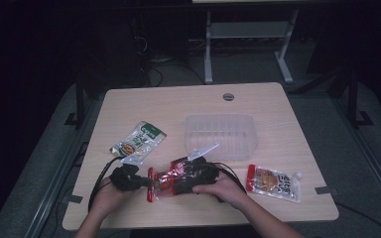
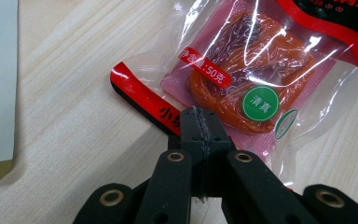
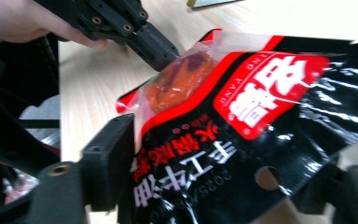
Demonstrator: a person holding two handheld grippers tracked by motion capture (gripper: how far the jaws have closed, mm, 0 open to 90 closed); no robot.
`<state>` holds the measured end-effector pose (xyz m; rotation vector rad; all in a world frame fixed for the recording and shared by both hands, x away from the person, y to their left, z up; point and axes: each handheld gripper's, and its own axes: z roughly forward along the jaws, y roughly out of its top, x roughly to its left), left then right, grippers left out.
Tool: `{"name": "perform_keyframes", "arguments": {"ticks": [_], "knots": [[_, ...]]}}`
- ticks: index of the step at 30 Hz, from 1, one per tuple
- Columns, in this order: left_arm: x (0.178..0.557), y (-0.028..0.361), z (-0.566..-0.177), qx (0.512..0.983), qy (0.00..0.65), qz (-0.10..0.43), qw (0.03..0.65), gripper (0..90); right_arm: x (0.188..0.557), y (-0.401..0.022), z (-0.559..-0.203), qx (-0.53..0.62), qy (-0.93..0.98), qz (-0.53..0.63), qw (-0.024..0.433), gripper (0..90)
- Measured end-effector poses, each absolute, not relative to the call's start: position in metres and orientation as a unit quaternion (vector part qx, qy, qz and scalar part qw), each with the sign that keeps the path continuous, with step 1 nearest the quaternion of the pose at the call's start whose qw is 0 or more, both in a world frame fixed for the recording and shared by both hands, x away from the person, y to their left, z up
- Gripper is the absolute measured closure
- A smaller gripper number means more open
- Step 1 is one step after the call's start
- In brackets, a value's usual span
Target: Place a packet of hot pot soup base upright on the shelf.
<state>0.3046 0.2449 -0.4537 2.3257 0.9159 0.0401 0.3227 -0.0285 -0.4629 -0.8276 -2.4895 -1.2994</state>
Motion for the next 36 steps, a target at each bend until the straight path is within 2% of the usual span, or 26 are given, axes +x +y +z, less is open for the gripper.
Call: {"name": "perform_keyframes", "arguments": {"ticks": [1,2,3,4,8,9,10,18,22,25,27,28,29,31,36], "knots": [[0.304,0.245,-0.454,0.882,0.349,0.014,0.315,89.6,0.328,-0.028,-0.465,-0.29,-0.839,-0.438,0.139,39.5],[0.304,0.245,-0.454,0.882,0.349,0.014,0.315,89.6,0.328,-0.028,-0.465,-0.29,-0.839,-0.438,0.139,39.5],[0.304,0.245,-0.454,0.882,0.349,0.015,0.315,89.7,0.331,-0.028,-0.465,-0.3,-0.83,-0.445,0.153,48.7],[0.304,0.245,-0.454,0.882,0.349,0.015,0.315,89.7,0.332,-0.029,-0.465,-0.297,-0.828,-0.45,0.153,50.8],[0.304,0.245,-0.454,0.88,0.352,0.012,0.319,89.7,0.334,-0.029,-0.462,-0.311,-0.824,-0.447,0.158,53.8],[0.304,0.245,-0.454,0.881,0.35,0.012,0.318,89.7,0.335,-0.03,-0.461,-0.313,-0.824,-0.447,0.153,57.2],[0.304,0.245,-0.454,0.882,0.348,0.014,0.316,89.7,0.338,-0.031,-0.462,-0.309,-0.817,-0.456,0.167,59.8],[0.304,0.245,-0.454,0.883,0.346,0.015,0.316,89.7,0.343,-0.033,-0.46,-0.297,-0.818,-0.458,0.182,69.6],[0.304,0.245,-0.454,0.885,0.344,0.016,0.314,89.7,0.343,-0.034,-0.457,-0.294,-0.818,-0.457,0.188,68.3],[0.304,0.245,-0.453,0.885,0.343,0.017,0.313,89.7,0.343,-0.036,-0.455,-0.298,-0.815,-0.463,0.18,71.6],[0.305,0.245,-0.453,0.886,0.342,0.019,0.313,89.7,0.343,-0.037,-0.453,-0.301,-0.809,-0.471,0.183,74.7],[0.305,0.245,-0.453,0.886,0.342,0.019,0.313,89.7,0.344,-0.039,-0.451,-0.304,-0.81,-0.468,0.182,81.0],[0.305,0.245,-0.453,0.886,0.342,0.019,0.313,89.7,0.344,-0.039,-0.451,-0.304,-0.81,-0.468,0.182,81.0],[0.305,0.245,-0.453,0.886,0.341,0.019,0.312,89.7,0.343,-0.039,-0.452,-0.301,-0.811,-0.469,0.179,86.4],[0.305,0.244,-0.453,0.887,0.341,0.02,0.312,89.7,0.341,-0.039,-0.45,-0.295,-0.813,-0.468,0.181,89.2]]}}
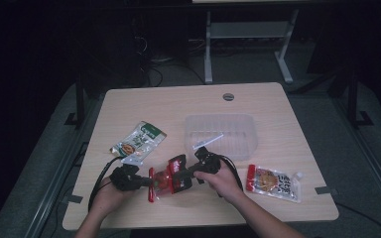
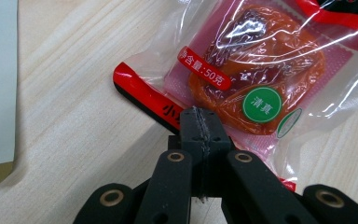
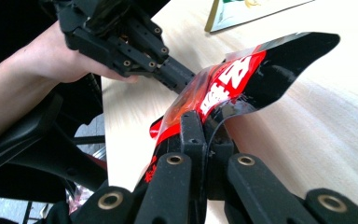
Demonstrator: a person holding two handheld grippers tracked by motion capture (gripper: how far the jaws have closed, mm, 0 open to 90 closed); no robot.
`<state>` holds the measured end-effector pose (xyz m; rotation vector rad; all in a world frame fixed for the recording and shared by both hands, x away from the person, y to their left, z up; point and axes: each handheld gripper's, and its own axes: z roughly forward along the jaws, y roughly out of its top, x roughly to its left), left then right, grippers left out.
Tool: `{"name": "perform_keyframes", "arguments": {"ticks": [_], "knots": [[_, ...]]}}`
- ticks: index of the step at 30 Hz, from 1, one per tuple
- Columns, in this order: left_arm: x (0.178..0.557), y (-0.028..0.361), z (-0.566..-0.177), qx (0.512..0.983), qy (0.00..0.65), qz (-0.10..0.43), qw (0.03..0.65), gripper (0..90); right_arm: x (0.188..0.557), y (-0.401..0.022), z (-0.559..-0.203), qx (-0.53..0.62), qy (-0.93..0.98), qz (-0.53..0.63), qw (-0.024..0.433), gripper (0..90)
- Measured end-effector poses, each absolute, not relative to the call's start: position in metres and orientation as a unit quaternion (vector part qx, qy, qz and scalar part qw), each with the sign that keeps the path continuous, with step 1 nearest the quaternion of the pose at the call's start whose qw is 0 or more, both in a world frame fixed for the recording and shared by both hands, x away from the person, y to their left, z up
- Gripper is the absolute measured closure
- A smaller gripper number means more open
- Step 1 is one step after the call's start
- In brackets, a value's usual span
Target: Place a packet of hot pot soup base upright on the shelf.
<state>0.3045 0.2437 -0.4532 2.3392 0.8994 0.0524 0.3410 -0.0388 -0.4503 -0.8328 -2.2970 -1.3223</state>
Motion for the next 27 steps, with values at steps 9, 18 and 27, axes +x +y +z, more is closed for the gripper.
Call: {"name": "perform_keyframes", "arguments": {"ticks": [9,18,27], "knots": [[0.304,0.24,-0.453,0.892,0.331,0.02,0.308,89.7,0.336,-0.038,-0.444,-0.269,-0.823,-0.469,0.176,88.9],[0.302,0.237,-0.451,0.891,0.323,0.024,0.317,89.7,0.331,-0.039,-0.438,-0.255,-0.821,-0.48,0.178,89.9],[0.298,0.232,-0.442,0.876,0.316,0.03,0.364,89.7,0.322,-0.047,-0.418,-0.231,-0.803,-0.512,0.197,90.0]]}}
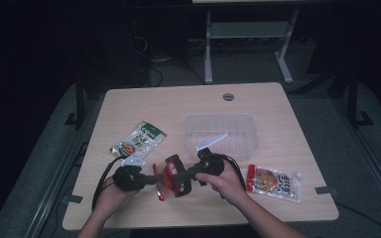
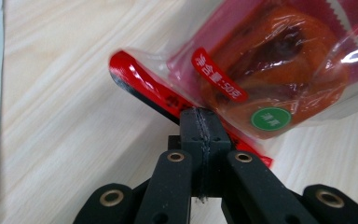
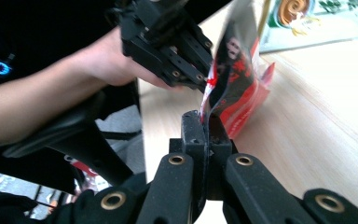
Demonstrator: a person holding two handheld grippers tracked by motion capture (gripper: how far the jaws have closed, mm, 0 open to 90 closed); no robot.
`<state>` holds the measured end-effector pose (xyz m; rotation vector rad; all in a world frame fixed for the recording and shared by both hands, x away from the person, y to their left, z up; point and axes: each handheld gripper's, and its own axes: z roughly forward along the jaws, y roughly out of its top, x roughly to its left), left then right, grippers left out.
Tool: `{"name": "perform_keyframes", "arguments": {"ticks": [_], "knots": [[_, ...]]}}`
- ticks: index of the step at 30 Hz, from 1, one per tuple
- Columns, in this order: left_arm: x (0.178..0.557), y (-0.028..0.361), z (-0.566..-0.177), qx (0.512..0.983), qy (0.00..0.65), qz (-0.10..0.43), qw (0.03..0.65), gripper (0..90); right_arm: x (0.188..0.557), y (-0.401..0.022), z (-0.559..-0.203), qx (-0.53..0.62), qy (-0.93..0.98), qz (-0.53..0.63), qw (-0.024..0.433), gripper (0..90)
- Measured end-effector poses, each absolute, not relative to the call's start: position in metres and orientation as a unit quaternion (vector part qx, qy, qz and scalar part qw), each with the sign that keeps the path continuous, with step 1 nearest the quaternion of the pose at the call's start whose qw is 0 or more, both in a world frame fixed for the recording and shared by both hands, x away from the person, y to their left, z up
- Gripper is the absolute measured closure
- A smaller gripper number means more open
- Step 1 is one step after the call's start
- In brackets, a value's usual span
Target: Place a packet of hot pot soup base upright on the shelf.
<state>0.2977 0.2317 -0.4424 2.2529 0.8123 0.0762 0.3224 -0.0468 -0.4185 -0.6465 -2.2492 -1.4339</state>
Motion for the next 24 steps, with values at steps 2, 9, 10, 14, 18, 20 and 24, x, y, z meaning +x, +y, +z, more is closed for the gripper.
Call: {"name": "perform_keyframes", "arguments": {"ticks": [2,9,10,14,18,20,24], "knots": [[0.298,0.229,-0.44,0.875,0.308,0.034,0.372,89.7,0.322,-0.048,-0.417,-0.228,-0.8,-0.517,0.203,90.0],[0.294,0.212,-0.437,0.873,0.287,0.034,0.393,89.7,0.316,-0.049,-0.409,-0.209,-0.786,-0.537,0.223,90.0],[0.294,0.211,-0.437,0.875,0.281,0.037,0.392,89.7,0.316,-0.049,-0.408,-0.208,-0.785,-0.54,0.222,90.0],[0.293,0.21,-0.435,0.872,0.276,0.038,0.403,89.6,0.314,-0.055,-0.4,-0.208,-0.783,-0.545,0.214,90.0],[0.291,0.214,-0.431,0.866,0.274,0.039,0.416,87.5,0.317,-0.065,-0.395,-0.216,-0.781,-0.551,0.2,90.0],[0.29,0.216,-0.43,0.865,0.273,0.041,0.419,85.7,0.319,-0.071,-0.393,-0.221,-0.777,-0.556,0.195,90.0],[0.289,0.22,-0.428,0.86,0.277,0.046,0.425,82.1,0.322,-0.08,-0.389,-0.227,-0.771,-0.566,0.184,90.0]]}}
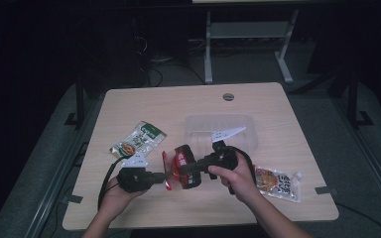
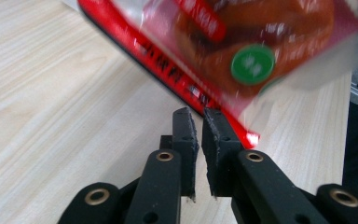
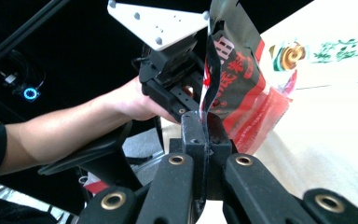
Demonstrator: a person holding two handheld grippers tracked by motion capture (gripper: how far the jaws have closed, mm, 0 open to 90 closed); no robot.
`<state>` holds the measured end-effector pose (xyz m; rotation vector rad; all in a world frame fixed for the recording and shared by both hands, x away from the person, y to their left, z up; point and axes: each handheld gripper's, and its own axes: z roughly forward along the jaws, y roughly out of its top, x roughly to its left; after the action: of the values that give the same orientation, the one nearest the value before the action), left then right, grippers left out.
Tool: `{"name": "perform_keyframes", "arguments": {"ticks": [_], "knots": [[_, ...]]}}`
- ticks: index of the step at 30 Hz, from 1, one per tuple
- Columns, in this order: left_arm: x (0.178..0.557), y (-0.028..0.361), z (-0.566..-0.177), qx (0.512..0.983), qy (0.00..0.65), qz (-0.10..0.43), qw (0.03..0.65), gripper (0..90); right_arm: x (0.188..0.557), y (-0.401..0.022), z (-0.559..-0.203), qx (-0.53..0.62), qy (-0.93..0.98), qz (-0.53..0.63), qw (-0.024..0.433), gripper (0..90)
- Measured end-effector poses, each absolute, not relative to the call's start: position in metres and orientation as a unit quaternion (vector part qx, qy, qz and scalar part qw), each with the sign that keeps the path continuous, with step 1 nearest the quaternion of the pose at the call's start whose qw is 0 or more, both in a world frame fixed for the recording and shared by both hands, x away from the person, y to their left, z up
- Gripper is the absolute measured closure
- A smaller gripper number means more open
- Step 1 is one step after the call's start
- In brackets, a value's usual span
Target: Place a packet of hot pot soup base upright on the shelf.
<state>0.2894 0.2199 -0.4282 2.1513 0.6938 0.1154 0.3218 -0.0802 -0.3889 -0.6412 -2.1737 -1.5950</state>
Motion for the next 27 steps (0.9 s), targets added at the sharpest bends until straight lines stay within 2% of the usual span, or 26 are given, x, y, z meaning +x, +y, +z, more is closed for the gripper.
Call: {"name": "perform_keyframes", "arguments": {"ticks": [15,27], "knots": [[0.293,0.236,-0.433,0.856,0.3,0.053,0.418,53.1,0.329,-0.112,-0.374,-0.246,-0.76,-0.583,0.152,90.0],[0.295,0.237,-0.437,0.863,0.296,0.054,0.406,43.1,0.332,-0.14,-0.359,-0.255,-0.757,-0.59,0.113,90.0]]}}
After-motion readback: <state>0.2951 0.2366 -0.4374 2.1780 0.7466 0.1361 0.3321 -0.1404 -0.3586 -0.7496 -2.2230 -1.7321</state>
